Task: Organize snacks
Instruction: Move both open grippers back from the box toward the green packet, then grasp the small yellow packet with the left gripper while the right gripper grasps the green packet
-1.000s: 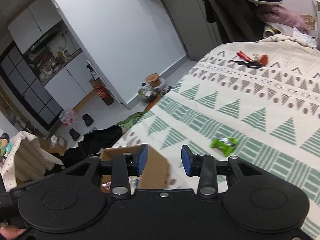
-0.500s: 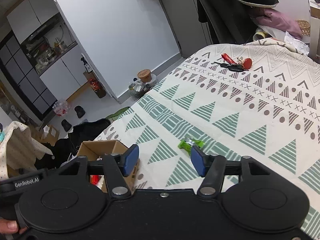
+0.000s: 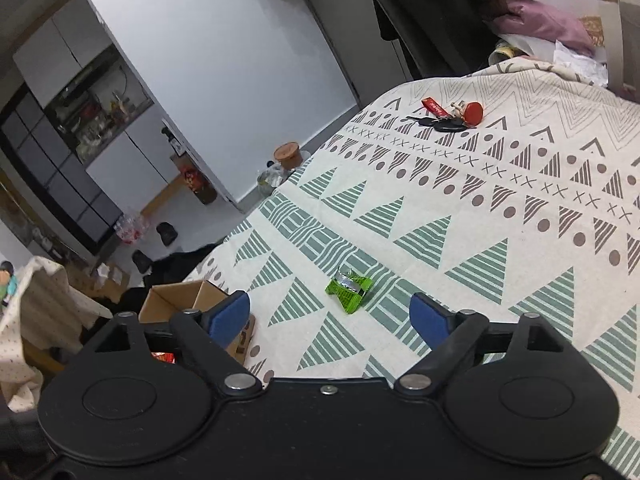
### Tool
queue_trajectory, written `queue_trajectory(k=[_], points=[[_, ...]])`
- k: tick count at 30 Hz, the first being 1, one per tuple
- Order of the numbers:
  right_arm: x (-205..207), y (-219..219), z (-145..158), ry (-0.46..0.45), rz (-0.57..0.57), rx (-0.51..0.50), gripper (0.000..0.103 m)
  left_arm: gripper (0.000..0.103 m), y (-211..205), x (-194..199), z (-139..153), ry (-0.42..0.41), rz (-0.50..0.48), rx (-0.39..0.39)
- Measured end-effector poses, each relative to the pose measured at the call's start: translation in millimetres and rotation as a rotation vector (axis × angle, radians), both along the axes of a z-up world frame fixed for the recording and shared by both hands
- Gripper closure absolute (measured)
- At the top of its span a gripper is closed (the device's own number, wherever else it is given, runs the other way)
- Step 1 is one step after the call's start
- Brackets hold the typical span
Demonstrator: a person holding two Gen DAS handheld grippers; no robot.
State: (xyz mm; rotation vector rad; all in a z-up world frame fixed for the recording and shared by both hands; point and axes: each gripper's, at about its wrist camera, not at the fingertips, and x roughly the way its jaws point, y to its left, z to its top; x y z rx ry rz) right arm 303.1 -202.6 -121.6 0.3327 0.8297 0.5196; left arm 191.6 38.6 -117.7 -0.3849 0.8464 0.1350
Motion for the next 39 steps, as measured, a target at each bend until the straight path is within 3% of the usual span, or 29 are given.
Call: queue_trajectory(k=[18, 22, 28, 30, 32, 34, 39], points=[[4.2, -11.6, -23.6, 0.065, 0.07, 0.043, 0.013, 0.049, -30.5, 13.8, -57.7, 0.112, 0.066, 0.078], [6.6, -11.2, -27.1, 0.071, 0.077, 0.045, 0.013, 0.057, -31.6, 19.4, -70.0, 0.139, 0.078, 0.095], [11.7, -6.0, -35.0, 0.084, 0.1, 0.035, 0.013, 0.059, -27.7, 27.1, -88.5, 0.196, 0.125, 0.142], [14.1, -5.0, -37.9, 0.086, 0.102, 0.031, 0.013, 0.06, -24.3, 30.4, -94.7, 0.212, 0.129, 0.126], [16.6, -4.1, -41.0, 0.087, 0.102, 0.028, 0.013, 0.064, -24.3, 34.3, -100.4, 0.226, 0.125, 0.13], [20.5, -2.4, -45.6, 0.087, 0.101, 0.022, 0.013, 0.084, -21.5, 38.0, -106.1, 0.24, 0.133, 0.113], [33.3, 3.0, -58.7, 0.092, 0.081, 0.01, 0.013, 0.086, -19.3, 49.9, -102.3, 0.213, 0.14, 0.118]])
